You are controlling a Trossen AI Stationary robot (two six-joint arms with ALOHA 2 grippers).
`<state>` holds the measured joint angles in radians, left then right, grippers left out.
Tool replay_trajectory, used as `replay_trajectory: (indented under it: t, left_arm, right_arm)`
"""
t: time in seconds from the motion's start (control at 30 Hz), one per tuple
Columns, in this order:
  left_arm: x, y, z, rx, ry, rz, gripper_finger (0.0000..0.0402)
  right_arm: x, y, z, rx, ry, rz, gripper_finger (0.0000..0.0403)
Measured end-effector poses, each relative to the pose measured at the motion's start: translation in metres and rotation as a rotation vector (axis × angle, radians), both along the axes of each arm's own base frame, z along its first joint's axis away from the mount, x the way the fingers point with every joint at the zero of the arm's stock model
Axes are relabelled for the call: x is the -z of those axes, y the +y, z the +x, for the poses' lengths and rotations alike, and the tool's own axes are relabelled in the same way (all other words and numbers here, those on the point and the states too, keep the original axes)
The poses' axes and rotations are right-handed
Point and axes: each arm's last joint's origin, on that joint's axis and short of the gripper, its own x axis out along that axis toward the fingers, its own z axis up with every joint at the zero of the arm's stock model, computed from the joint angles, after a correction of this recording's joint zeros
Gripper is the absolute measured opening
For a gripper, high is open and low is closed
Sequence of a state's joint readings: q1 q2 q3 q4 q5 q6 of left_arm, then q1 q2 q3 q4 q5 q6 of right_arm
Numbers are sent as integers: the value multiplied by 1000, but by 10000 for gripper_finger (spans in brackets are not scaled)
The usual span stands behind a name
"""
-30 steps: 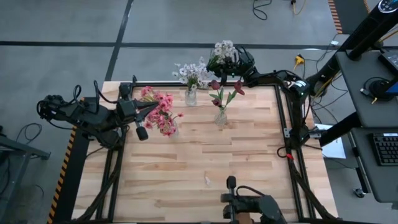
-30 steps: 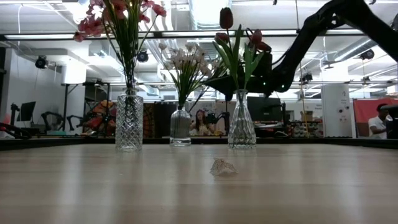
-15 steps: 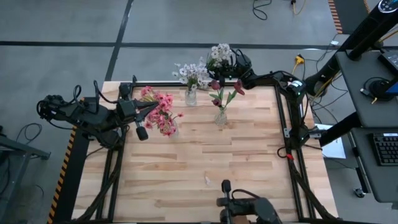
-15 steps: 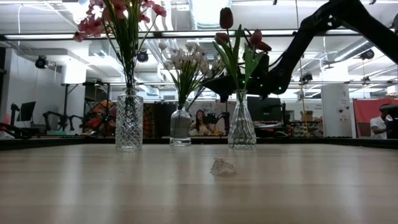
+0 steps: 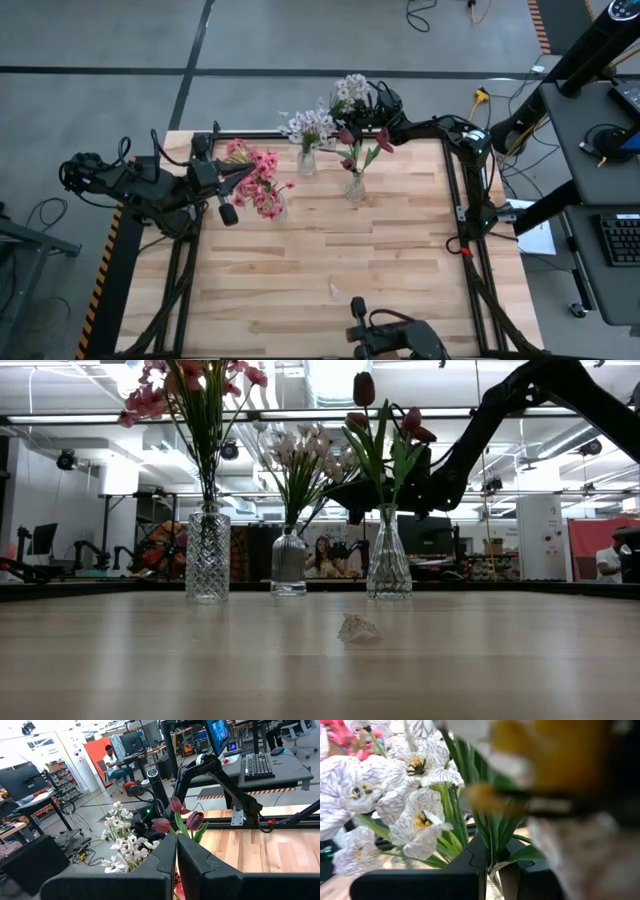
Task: Sort flowers into vase by color
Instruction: Put the white flower into the top transparent vase
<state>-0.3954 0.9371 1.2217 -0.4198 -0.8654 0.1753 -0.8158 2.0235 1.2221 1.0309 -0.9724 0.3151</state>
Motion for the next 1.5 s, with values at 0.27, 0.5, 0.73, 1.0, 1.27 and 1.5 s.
replay_trajectory:
  t: [0.27,0.5,0.73,1.0,1.27,1.5]
  left_arm:
    - [0,0,0,0,1,0,0]
    - [0,0,1,0,2,1,0]
    - [0,-1,1,0,3,1,0]
    - [1,-1,1,0,3,1,0]
    - [1,-1,2,0,5,2,0]
    - [4,-4,9,0,26,12,2]
  right_arm:
    - [-1,2,0,-87,14,17,18]
    - [-4,2,1,-142,19,31,18]
    - [-7,6,3,-251,35,37,18]
    - [-11,9,5,-347,47,29,18]
    - [-11,12,7,-412,67,48,18]
    - [-19,3,2,-332,32,7,18]
